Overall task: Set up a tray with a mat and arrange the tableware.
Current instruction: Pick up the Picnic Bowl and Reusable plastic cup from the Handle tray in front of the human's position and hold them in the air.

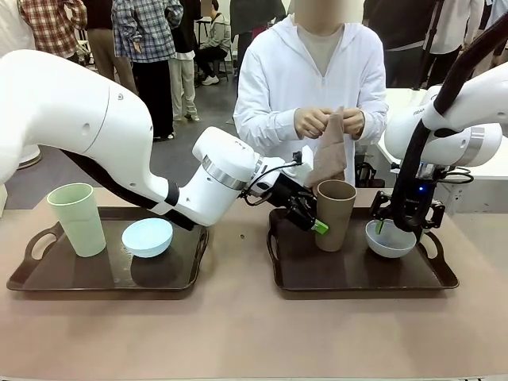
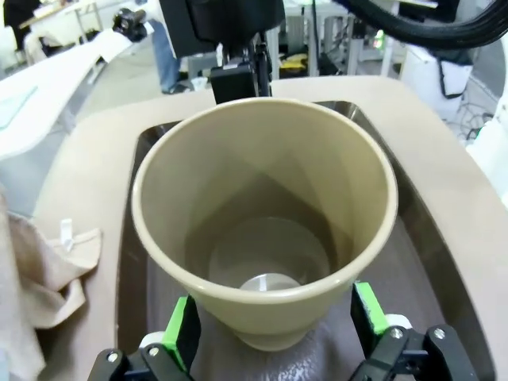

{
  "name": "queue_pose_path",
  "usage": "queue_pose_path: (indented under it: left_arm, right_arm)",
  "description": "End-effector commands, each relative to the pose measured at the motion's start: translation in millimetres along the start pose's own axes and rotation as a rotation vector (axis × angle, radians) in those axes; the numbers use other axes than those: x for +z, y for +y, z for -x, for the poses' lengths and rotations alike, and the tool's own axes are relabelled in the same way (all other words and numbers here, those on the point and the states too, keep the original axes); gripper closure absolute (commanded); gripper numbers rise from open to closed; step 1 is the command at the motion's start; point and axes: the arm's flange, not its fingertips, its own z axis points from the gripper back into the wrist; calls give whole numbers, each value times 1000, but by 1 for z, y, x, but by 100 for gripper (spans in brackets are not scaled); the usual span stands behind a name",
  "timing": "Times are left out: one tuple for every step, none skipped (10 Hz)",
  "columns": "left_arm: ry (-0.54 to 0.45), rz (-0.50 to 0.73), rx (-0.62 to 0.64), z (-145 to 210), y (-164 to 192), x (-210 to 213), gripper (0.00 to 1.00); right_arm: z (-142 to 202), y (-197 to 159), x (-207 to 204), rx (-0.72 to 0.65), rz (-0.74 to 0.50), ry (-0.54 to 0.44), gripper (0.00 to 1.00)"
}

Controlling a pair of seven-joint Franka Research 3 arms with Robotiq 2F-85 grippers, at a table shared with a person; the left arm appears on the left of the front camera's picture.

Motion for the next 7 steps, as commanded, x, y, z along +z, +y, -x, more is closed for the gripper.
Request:
queue_pose_path:
  left_arm:
    - [8, -13, -21, -6, 11, -8, 0]
    - [8, -13, -29, -10, 13, -11, 0]
    - [5, 3, -30, -13, 15, -16, 0]
    - [3, 0, -35, -15, 16, -20, 0]
    - [2, 0, -31, -18, 16, -22, 0]
    - [6, -2, -26, -19, 17, -24, 0]
    - [9, -6, -23, -19, 18, -26, 0]
  right_arm:
    - [-3, -2, -6, 25, 12, -30, 0]
    - [-4, -2, -7, 31, 5, -36, 0]
    - [-5, -2, -7, 35, 1, -40, 0]
    - [-5, -3, -7, 38, 2, -42, 0]
    - [-4, -2, -8, 41, 2, -41, 0]
    - [-5, -2, -8, 41, 0, -41, 0]
    - [-5, -3, -8, 43, -2, -42, 0]
